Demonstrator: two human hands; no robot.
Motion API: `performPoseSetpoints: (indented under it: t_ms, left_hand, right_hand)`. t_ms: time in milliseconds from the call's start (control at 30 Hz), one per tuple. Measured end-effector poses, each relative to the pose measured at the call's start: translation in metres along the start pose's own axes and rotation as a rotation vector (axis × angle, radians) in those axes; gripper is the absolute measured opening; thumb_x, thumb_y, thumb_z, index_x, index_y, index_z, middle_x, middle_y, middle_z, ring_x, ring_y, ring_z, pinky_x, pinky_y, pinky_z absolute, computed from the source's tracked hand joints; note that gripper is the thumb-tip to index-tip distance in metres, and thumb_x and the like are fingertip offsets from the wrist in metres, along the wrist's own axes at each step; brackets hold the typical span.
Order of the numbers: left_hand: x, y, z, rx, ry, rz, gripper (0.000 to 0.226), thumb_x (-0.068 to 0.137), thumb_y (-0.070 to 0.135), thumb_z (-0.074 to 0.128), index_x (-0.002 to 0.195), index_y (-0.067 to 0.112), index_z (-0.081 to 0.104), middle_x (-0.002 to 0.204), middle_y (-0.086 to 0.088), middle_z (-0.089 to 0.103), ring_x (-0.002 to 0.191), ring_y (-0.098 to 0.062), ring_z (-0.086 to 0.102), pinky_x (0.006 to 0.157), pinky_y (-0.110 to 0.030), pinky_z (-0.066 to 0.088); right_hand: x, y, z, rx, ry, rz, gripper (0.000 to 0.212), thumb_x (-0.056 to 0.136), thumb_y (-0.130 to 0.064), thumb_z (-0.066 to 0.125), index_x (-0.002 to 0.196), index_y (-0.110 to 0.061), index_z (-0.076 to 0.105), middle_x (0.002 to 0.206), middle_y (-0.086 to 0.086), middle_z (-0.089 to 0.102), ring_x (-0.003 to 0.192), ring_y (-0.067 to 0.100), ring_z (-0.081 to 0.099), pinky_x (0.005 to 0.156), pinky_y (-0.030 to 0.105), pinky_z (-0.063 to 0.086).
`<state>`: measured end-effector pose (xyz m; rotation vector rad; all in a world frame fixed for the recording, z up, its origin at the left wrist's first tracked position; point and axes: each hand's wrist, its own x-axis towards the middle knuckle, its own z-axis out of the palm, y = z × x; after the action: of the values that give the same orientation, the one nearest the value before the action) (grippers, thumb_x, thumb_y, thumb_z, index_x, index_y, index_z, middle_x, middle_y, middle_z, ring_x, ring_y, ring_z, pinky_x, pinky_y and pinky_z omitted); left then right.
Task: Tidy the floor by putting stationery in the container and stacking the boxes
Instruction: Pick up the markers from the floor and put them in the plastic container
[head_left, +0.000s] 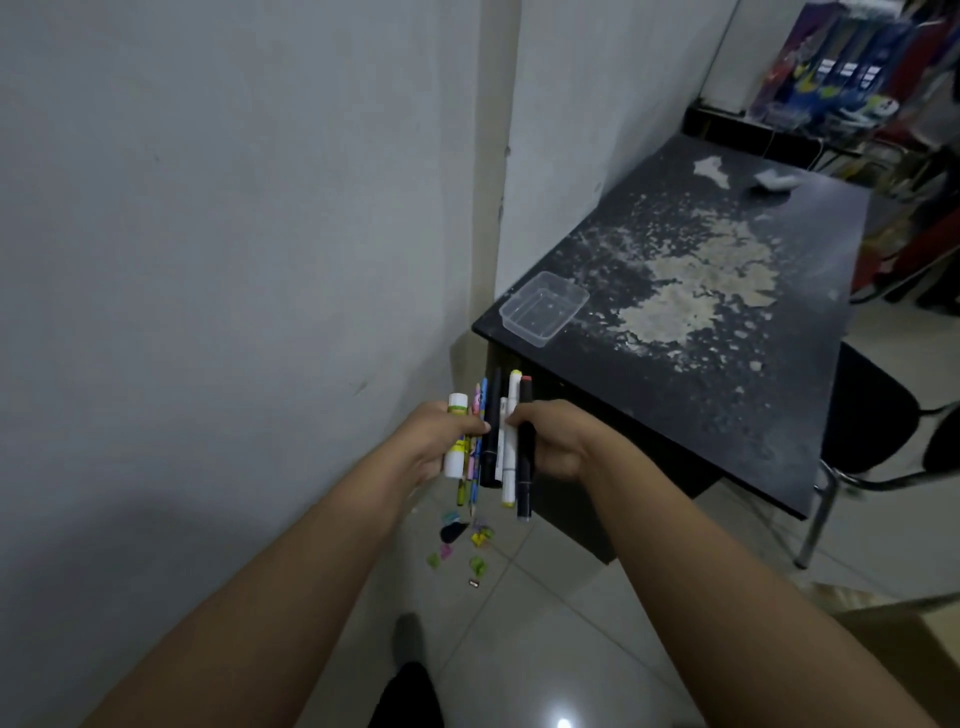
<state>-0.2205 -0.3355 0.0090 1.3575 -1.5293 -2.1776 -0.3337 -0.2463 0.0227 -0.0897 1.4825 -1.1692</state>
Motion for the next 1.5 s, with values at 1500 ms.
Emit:
performPoseSetpoints:
  t_ms: [1500]
  left_hand:
    - [0.314, 0.16, 0.092, 0.265, -0.025, -0.116, 0.02, 0.085, 0.0, 0.057, 0.104, 0.0, 0.062, 0.082, -0.015, 0.063, 0.076, -0.029, 0.061, 0.076, -0.04, 0.052]
  right_hand:
    - [0.244, -0.192, -0.114, 0.329, 0.221, 0.054, 0.027, 0.099, -0.011, 0.042, 0.12, 0.0, 0.054, 0.119, 0.022, 0.061, 0.101, 0.035, 0.061, 0.085, 0.047, 0.049]
